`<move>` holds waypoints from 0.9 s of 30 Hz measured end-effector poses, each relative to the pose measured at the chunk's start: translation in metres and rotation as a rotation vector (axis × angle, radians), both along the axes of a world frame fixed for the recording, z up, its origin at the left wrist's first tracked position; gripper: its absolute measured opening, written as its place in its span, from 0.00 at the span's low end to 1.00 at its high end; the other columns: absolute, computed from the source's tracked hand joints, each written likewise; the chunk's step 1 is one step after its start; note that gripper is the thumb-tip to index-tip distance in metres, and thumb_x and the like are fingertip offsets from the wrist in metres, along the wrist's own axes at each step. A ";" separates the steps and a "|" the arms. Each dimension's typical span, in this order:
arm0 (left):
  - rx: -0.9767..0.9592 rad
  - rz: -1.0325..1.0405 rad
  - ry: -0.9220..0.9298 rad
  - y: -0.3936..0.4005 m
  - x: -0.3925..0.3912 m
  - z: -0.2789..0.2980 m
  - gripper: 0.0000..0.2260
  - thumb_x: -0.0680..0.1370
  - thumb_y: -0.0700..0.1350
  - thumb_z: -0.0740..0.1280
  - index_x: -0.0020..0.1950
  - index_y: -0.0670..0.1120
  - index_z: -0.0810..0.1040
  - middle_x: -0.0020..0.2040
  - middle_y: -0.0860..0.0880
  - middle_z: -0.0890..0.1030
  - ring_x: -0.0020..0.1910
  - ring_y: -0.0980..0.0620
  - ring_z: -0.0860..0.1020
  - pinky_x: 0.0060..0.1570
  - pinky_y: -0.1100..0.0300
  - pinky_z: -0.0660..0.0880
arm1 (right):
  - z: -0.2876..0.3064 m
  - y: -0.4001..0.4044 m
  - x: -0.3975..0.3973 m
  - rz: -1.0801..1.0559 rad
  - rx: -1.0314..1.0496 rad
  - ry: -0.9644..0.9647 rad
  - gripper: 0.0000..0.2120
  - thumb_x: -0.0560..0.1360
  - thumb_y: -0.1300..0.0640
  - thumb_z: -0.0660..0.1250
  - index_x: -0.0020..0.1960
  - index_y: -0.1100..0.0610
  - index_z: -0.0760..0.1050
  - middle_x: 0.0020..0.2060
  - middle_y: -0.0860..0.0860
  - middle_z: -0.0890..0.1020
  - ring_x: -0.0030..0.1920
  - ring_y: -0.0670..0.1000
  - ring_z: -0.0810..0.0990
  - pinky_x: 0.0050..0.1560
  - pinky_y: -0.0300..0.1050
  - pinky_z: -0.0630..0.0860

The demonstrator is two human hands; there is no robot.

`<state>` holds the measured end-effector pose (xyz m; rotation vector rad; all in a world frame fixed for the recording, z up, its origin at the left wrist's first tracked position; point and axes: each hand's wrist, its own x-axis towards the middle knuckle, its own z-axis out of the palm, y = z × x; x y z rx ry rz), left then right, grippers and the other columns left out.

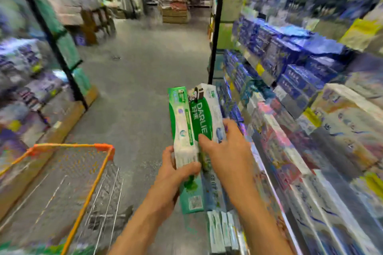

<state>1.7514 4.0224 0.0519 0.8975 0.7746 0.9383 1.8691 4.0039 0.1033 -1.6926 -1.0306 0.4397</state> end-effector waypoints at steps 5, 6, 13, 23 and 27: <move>0.040 0.200 0.047 -0.038 -0.067 0.033 0.36 0.52 0.43 0.74 0.60 0.48 0.70 0.51 0.41 0.82 0.44 0.44 0.81 0.45 0.49 0.78 | 0.022 -0.020 -0.081 0.252 0.051 0.104 0.19 0.70 0.57 0.71 0.57 0.46 0.71 0.40 0.37 0.79 0.37 0.36 0.78 0.36 0.27 0.72; 0.049 0.233 0.062 -0.045 -0.083 0.034 0.35 0.53 0.41 0.73 0.60 0.48 0.70 0.50 0.43 0.82 0.43 0.46 0.81 0.42 0.52 0.79 | 0.021 -0.024 -0.097 0.314 0.061 0.135 0.20 0.71 0.58 0.71 0.58 0.45 0.70 0.42 0.38 0.79 0.37 0.32 0.77 0.38 0.26 0.73; 0.008 0.333 0.128 -0.094 -0.223 0.026 0.33 0.56 0.40 0.74 0.59 0.54 0.70 0.52 0.44 0.82 0.48 0.45 0.82 0.42 0.52 0.78 | 0.007 -0.045 -0.227 0.621 -0.027 0.263 0.19 0.75 0.59 0.67 0.65 0.48 0.71 0.54 0.44 0.80 0.50 0.41 0.79 0.47 0.32 0.75; -0.078 0.309 0.204 -0.132 -0.408 0.018 0.33 0.63 0.38 0.78 0.64 0.54 0.68 0.53 0.47 0.82 0.45 0.47 0.83 0.40 0.52 0.80 | -0.003 -0.086 -0.394 0.771 -0.134 0.378 0.12 0.78 0.62 0.64 0.59 0.49 0.74 0.44 0.42 0.80 0.40 0.37 0.80 0.43 0.35 0.79; -0.065 0.234 0.192 -0.133 -0.431 0.018 0.32 0.61 0.41 0.73 0.64 0.55 0.69 0.52 0.47 0.83 0.45 0.46 0.83 0.36 0.55 0.79 | -0.009 -0.089 -0.403 0.722 -0.262 0.505 0.16 0.75 0.57 0.68 0.62 0.59 0.75 0.50 0.53 0.83 0.47 0.51 0.83 0.47 0.48 0.81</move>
